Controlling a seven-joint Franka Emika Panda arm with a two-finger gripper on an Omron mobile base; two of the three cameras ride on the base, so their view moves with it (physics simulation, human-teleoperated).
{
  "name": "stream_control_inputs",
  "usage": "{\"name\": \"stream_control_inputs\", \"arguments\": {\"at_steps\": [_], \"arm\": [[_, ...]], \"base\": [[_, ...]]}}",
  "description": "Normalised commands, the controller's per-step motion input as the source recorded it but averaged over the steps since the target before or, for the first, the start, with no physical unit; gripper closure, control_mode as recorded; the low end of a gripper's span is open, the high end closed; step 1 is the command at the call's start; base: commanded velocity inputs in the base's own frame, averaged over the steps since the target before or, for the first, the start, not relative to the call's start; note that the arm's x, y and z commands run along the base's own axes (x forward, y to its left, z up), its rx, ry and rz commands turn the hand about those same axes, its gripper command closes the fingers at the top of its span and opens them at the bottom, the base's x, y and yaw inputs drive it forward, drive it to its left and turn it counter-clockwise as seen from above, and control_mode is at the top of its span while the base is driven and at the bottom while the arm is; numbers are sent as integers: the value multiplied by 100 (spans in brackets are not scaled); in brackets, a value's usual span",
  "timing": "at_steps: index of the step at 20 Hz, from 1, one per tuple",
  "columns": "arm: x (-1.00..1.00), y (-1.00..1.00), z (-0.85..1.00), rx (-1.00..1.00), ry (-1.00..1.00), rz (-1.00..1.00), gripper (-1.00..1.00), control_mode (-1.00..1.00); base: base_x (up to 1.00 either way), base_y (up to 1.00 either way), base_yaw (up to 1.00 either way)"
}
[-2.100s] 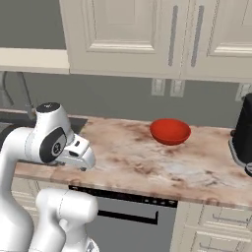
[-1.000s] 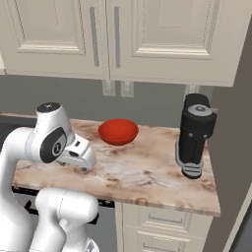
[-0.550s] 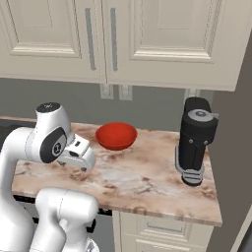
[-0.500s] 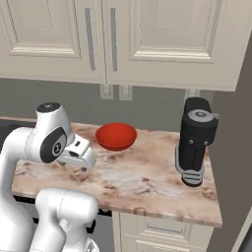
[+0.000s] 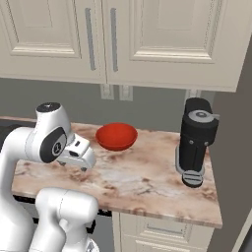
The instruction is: Place the two vegetables and bowl onto the tray for setting up a vegetable dip station.
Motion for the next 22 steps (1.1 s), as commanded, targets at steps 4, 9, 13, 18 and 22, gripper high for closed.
{"name": "stream_control_inputs", "arguments": {"at_steps": [4, 9, 13, 18, 22], "arm": [[37, 0, -16, 3, 0, -2, -100, -100], [47, 0, -18, 6, 0, -14, -100, -100], [53, -6, -34, 14, -6, -19, -100, -100], [52, -13, -40, 20, -13, -9, -100, -100], [55, -29, -30, 16, -8, -3, -100, -100]], "base": [[0, 0, 0], [0, 0, 0], [0, 0, 0], [0, 0, 0], [0, 0, 0]]}}
